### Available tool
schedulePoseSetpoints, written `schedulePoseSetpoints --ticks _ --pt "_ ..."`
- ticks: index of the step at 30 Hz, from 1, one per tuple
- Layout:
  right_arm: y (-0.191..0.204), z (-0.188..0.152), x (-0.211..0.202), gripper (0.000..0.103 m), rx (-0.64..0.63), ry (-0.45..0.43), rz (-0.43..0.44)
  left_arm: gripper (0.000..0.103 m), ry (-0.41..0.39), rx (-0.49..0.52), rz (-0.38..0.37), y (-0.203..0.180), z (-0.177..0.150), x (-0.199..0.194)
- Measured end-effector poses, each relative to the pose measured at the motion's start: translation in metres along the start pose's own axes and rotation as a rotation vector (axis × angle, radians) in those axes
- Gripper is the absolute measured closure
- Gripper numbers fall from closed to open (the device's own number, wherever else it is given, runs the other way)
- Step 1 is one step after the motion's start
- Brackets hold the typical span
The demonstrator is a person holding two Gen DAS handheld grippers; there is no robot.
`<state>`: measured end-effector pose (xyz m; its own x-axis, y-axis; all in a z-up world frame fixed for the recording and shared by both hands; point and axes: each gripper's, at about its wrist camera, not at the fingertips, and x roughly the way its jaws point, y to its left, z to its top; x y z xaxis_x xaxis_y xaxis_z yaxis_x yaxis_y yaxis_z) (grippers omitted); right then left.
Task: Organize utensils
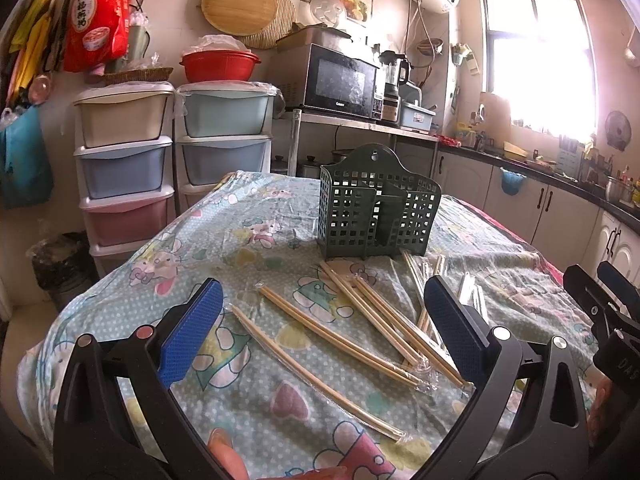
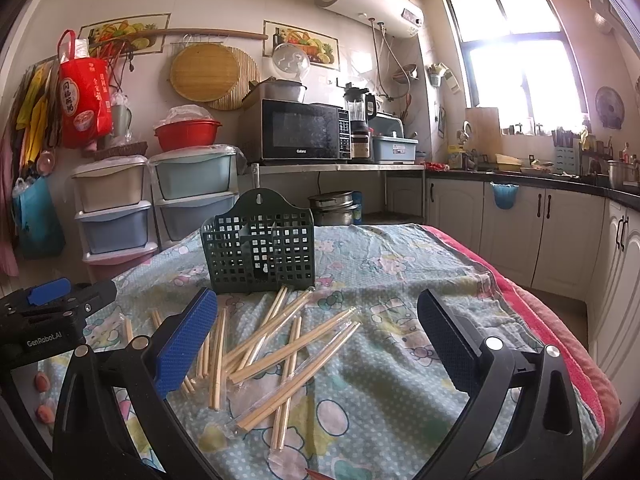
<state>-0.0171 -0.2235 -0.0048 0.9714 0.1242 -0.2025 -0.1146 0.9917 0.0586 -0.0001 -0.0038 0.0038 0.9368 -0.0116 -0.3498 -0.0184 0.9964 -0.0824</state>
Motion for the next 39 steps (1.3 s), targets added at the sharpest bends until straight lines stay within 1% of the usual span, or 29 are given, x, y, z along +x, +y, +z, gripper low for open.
schedulePoseSetpoints --ticks 6,11,14,22,28,31,34,36,39 --pt "-0.001 0.000 0.003 0.006 -0.003 0.012 0.019 0.010 0.003 -0.008 0.000 0.001 0.000 0.001" --pt "0.004 0.006 0.012 0.006 -0.026 0.040 0.055 0.010 0.009 -0.053 0.005 0.011 0.002 0.004" --pt "0.008 0.012 0.021 0.006 -0.037 0.066 0.082 0.010 0.014 -0.072 0.022 0.018 0.004 0.007" --pt "0.029 0.028 0.044 0.006 -0.075 0.133 0.174 0.010 0.034 -0.120 0.070 0.045 0.014 0.011" --pt "0.042 0.046 0.066 0.006 -0.068 0.204 0.265 0.010 0.075 -0.141 0.086 0.064 0.024 0.022" --pt "0.041 0.054 0.080 0.006 -0.040 0.243 0.280 0.010 0.119 -0.165 0.068 0.072 0.030 0.032" --pt "0.039 0.061 0.094 0.006 -0.015 0.276 0.276 0.010 0.138 -0.205 0.003 0.083 0.037 0.039" --pt "0.035 0.064 0.105 0.006 0.002 0.303 0.274 0.010 0.157 -0.206 0.011 0.083 0.043 0.048" --pt "0.026 0.065 0.124 0.006 0.032 0.347 0.255 0.010 0.197 -0.183 0.012 0.081 0.052 0.064"
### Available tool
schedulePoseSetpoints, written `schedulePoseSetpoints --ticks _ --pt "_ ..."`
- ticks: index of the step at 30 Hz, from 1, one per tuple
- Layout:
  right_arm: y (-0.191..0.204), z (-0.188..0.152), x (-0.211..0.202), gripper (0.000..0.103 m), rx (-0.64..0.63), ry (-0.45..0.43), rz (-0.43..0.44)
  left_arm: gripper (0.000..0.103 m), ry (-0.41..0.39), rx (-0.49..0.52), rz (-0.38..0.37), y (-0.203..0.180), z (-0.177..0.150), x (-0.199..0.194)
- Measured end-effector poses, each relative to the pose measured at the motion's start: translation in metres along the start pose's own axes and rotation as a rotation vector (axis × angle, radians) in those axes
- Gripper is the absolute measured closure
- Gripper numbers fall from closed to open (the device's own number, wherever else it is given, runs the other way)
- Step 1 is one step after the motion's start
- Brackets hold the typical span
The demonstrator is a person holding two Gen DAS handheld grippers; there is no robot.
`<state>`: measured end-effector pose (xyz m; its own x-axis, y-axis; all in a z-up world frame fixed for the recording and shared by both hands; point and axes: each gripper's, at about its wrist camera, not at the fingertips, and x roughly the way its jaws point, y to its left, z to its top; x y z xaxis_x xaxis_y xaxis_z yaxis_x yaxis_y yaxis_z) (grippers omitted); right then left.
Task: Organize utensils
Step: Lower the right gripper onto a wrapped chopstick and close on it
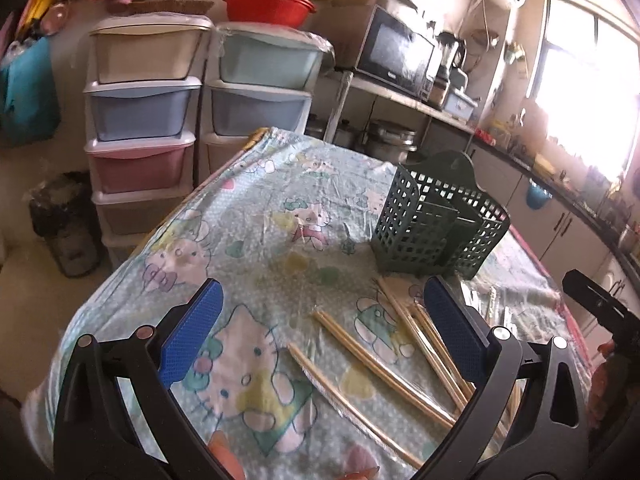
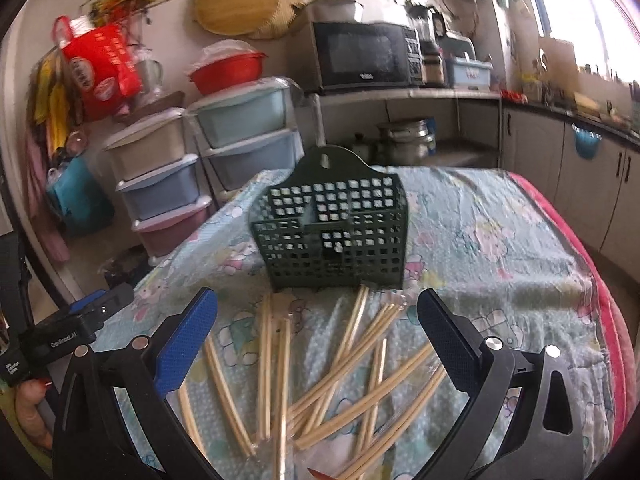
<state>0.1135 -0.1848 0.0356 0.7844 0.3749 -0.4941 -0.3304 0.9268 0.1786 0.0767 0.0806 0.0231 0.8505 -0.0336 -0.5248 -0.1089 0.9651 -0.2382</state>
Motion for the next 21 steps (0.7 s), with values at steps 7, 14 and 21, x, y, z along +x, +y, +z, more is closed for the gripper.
schedulePoseSetpoints --ticks 7,14,21 --pt "-0.030 0.010 0.032 0.006 0.060 0.088 -0.026 0.010 0.140 0.034 -0.038 -0.008 0.013 0.040" --pt "-0.054 0.005 0.067 0.006 0.130 0.197 -0.025 0.015 0.335 0.026 -0.154 -0.012 0.002 0.079" --pt "-0.060 0.001 0.084 0.009 0.152 0.237 -0.011 0.029 0.471 -0.016 -0.168 -0.003 -0.015 0.101"
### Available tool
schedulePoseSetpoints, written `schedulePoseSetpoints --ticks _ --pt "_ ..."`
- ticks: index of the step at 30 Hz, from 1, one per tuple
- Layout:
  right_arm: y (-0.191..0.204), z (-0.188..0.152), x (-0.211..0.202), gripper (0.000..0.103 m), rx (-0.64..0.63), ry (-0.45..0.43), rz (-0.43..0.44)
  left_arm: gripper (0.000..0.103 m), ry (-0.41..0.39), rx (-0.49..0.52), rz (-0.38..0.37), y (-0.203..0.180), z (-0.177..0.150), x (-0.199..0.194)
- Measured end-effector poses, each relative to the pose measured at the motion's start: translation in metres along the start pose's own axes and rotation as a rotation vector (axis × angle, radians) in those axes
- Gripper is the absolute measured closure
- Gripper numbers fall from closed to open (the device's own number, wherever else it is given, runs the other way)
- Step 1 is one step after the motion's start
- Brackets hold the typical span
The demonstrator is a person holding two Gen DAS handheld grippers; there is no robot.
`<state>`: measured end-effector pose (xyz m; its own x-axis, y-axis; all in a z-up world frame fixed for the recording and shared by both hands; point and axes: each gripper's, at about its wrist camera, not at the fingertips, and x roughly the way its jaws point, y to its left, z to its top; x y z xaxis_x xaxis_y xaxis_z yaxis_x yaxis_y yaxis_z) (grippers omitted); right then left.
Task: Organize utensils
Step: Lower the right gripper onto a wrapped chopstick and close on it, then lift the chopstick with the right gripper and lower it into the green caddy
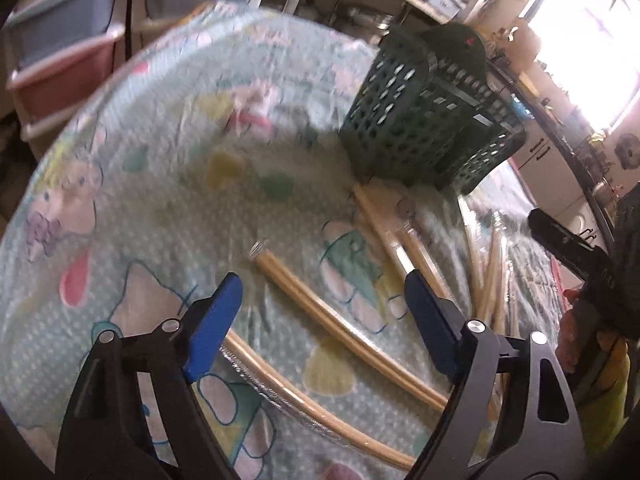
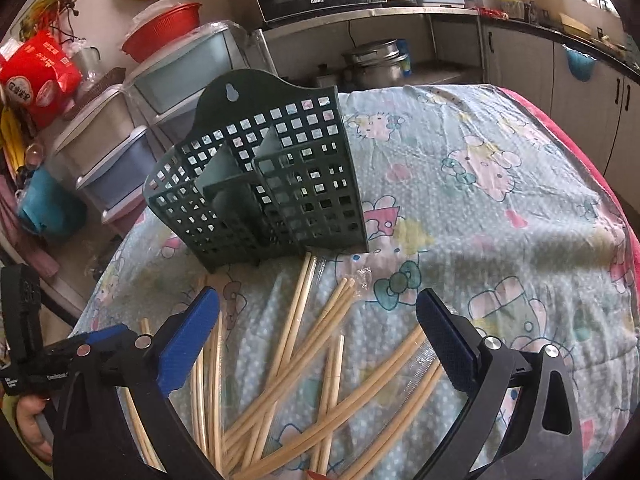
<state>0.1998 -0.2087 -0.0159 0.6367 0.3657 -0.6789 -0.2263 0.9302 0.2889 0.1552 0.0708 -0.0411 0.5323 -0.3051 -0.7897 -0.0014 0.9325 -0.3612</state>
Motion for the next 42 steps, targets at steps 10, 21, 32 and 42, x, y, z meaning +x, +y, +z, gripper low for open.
schedulePoseSetpoints --ticks 10,21,32,42 --pt "-0.006 0.002 0.022 0.024 0.006 0.075 0.024 0.046 0.040 0.009 0.030 0.004 0.014 0.020" --pt "-0.026 0.008 0.041 0.045 0.087 0.148 0.067 0.095 -0.009 0.054 0.125 0.008 0.022 0.025" --pt "-0.035 0.009 0.042 0.089 0.118 0.153 0.140 0.099 -0.098 0.076 0.065 -0.008 0.032 0.004" --pt "-0.017 0.018 -0.002 0.092 0.038 0.053 0.181 0.100 -0.211 0.147 0.024 -0.042 0.053 -0.035"
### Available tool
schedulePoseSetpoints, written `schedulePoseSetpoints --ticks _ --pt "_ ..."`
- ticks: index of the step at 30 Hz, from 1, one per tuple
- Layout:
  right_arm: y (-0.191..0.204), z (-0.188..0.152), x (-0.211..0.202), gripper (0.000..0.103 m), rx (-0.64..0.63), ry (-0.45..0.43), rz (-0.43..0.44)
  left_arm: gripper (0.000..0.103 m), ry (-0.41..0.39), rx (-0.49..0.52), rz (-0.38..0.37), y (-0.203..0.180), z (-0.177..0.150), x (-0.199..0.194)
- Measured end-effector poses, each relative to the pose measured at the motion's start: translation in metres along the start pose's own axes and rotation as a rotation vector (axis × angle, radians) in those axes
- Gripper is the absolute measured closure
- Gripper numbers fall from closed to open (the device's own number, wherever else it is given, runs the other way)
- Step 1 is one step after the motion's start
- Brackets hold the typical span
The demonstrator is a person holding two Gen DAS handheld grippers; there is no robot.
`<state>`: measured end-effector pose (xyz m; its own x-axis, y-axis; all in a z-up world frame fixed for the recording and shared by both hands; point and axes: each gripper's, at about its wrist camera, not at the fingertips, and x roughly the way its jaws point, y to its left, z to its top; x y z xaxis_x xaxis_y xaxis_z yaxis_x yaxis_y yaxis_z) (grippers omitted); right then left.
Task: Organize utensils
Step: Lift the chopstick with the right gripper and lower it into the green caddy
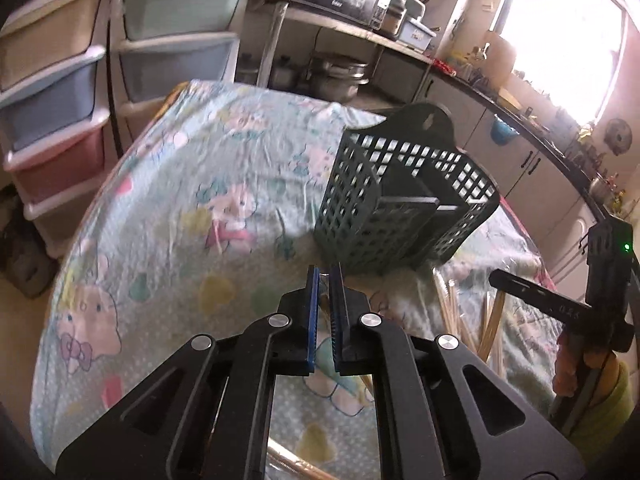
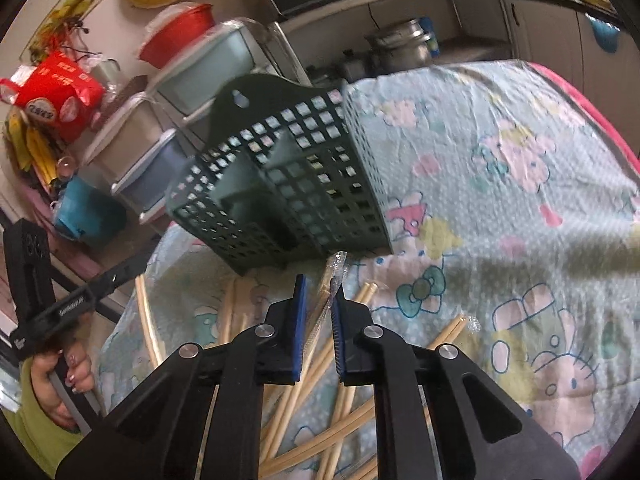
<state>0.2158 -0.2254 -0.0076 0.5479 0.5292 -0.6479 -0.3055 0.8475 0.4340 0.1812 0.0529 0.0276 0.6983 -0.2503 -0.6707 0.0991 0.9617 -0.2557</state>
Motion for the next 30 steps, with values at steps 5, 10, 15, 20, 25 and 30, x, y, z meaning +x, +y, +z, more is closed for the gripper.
schedulePoseSetpoints --ticks 5,10,15,20,25,30 --pt "0.014 0.006 -0.023 0.094 -0.036 -0.041 0.033 0.100 -0.052 0.024 -0.025 -0.012 0.015 -0.017" --pt "0.031 0.015 -0.048 0.096 -0.081 -0.094 0.062 0.100 -0.117 0.054 -0.058 -0.028 0.038 -0.035" --pt "0.051 0.030 -0.078 0.098 -0.134 -0.168 0.069 0.101 -0.185 0.076 -0.094 -0.043 0.062 -0.053" --pt "0.067 0.048 -0.102 0.098 -0.194 -0.247 0.056 0.101 -0.253 0.099 -0.130 -0.058 0.084 -0.071" --pt "0.079 0.068 -0.121 0.098 -0.236 -0.332 0.039 0.101 -0.304 0.114 -0.161 -0.071 0.104 -0.084" --pt "0.084 0.091 -0.131 0.098 -0.249 -0.389 0.031 0.101 -0.358 0.130 -0.176 -0.082 0.120 -0.096"
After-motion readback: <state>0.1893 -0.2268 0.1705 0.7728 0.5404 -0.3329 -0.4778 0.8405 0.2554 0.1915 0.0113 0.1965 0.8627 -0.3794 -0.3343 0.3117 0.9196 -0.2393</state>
